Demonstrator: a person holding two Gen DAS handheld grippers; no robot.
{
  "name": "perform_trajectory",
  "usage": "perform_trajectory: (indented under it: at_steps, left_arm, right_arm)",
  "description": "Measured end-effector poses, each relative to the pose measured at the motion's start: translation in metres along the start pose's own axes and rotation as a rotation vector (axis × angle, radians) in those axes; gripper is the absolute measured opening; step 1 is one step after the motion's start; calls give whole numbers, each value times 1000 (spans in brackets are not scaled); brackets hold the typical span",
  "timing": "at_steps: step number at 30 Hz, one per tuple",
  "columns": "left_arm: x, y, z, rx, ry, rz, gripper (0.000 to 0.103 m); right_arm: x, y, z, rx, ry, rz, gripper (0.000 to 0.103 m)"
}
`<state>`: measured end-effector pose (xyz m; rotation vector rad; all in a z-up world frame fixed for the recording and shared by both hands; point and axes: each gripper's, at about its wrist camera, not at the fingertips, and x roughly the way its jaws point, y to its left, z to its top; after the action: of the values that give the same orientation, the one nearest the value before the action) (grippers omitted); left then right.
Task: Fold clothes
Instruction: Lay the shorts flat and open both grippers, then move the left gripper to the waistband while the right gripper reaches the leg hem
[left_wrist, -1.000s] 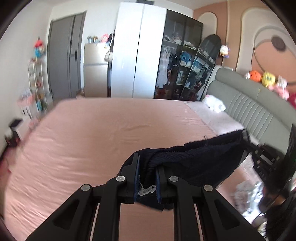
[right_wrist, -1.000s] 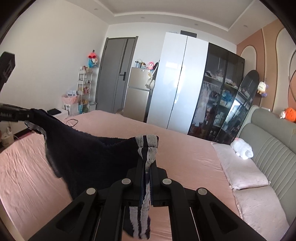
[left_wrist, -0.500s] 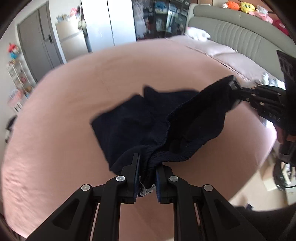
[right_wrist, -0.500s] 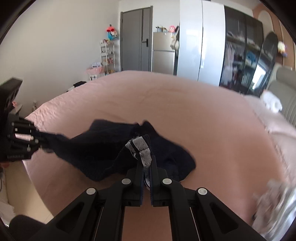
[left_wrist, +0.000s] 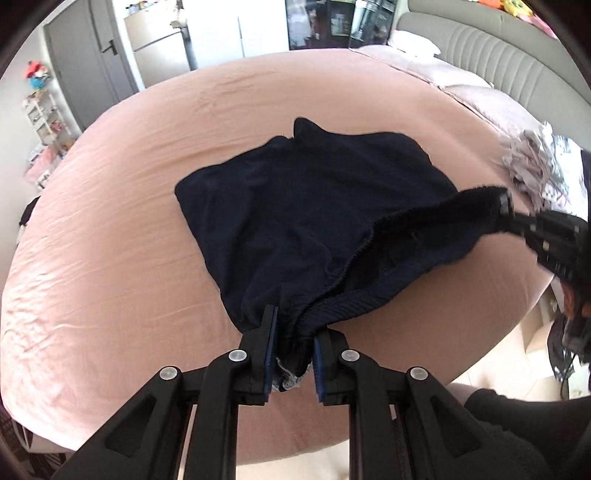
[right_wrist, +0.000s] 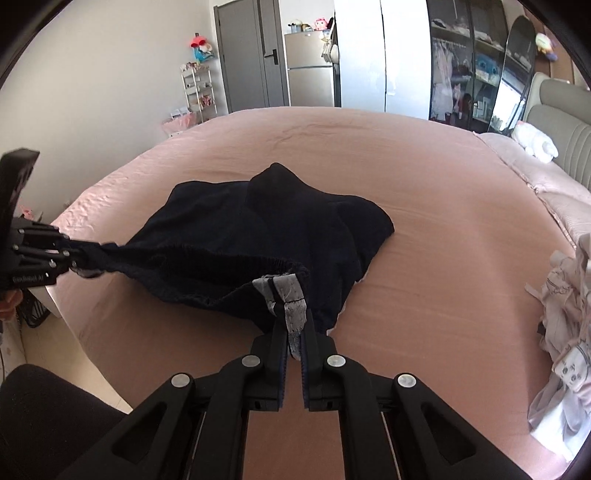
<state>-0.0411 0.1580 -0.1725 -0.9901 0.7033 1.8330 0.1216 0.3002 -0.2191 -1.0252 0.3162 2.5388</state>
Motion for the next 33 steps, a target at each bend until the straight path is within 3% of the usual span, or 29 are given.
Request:
perform_trajectory:
  at_steps: [2,4,6,16,23,33]
  left_arm:
    - [-6,-2,-1,-16,4,6,17]
    - [-14,-8,-8,-38,-4,4,18]
    - [-20,-9,-12,-49,18,-14,21]
    - [-23,-22,-17,-118,61,-3,21]
    - [-22,-54,6,-54,30,-37,22]
    - [-10,-90,23,19,69,-34,22]
  right_arm:
    - [-5,1,-4,-5,-5,-3,24]
    - [-12,0,-6,-4,-17,2,47]
    - [-23,-2,-8,8,-35,17,55]
    - [-50,-19,-17,70,-60,-7,63]
    - [-51,-38,-27,121,-57,-14,63]
    - [-52,-63,-39,180,-37,-1,63]
